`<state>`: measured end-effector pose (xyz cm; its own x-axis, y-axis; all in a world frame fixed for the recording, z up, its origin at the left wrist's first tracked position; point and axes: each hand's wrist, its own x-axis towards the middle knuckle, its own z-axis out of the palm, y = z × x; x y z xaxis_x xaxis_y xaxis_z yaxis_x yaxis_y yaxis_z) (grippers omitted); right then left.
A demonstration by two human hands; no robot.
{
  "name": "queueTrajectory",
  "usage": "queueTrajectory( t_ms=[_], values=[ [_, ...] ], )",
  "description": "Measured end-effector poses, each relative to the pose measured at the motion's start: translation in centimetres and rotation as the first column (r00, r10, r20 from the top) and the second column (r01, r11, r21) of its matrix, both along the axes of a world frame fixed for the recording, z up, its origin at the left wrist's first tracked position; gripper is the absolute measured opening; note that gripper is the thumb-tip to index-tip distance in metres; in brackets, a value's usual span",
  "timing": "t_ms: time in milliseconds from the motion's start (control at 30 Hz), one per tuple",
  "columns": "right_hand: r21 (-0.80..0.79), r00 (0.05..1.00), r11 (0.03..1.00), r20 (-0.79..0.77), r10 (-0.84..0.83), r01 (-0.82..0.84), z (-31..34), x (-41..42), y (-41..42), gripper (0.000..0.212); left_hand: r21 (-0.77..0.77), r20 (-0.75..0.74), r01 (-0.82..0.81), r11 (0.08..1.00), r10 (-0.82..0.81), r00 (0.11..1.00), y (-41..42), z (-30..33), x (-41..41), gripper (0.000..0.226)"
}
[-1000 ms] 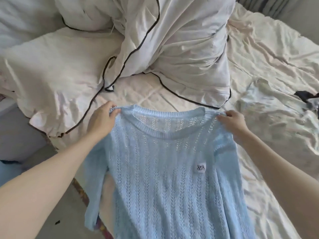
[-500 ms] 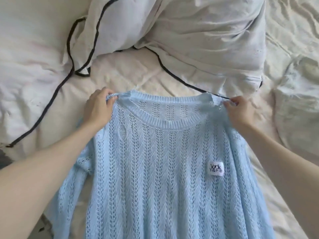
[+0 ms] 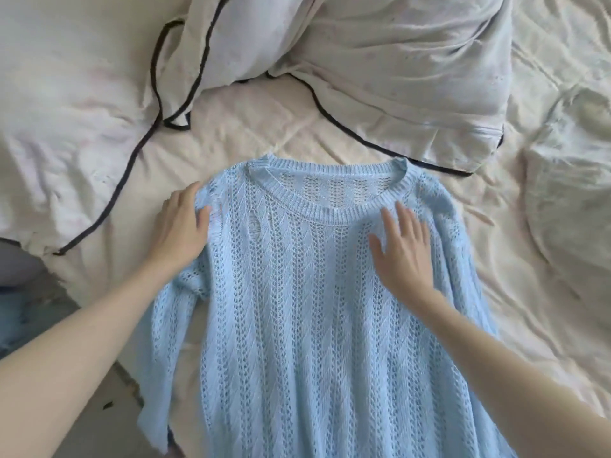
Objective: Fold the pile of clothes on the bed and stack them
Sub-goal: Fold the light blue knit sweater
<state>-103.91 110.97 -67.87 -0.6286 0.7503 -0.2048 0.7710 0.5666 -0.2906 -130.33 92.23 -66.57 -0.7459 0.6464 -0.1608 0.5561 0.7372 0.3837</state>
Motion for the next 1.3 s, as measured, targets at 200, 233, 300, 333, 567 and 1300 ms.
queueTrajectory(
  t_ms=[200,233,300,333,567,1300],
  values=[
    [-0.197,0.985,0.965,-0.010,0.173,-0.172,-0.2,-1.0,-13.3,0.058,0.079,0.171,-0.226,0.971,0.210,0.963,-8.7,0.2,2.5,0.042],
    [-0.215,0.982,0.959,-0.021,0.187,-0.187,-0.1,-1.2,-15.3,0.058,0.079,0.223,-0.290,0.954,0.267,0.938,-10.2,0.0,2.9,0.039],
    [-0.241,0.979,0.950,-0.014,0.204,-0.201,-0.2,-1.3,-18.5,0.058,0.044,0.317,-0.360,0.932,0.328,0.890,-12.9,-0.6,3.9,0.029],
    [-0.248,0.979,0.949,0.007,0.205,-0.197,-0.3,-1.2,-19.7,0.059,0.020,0.362,-0.355,0.935,0.324,0.874,-14.2,-0.8,4.3,0.026],
    [-0.262,0.969,0.956,0.167,0.182,-0.134,0.1,-1.1,-22.2,0.062,0.175,0.341,-0.343,0.923,0.270,0.900,-18.9,0.8,0.9,0.034],
    [-0.197,0.990,0.977,0.128,-0.060,0.084,1.5,0.7,-29.5,0.052,0.008,0.857,-0.496,0.868,0.250,0.451,-17.5,0.3,11.6,0.016]
  ],
)
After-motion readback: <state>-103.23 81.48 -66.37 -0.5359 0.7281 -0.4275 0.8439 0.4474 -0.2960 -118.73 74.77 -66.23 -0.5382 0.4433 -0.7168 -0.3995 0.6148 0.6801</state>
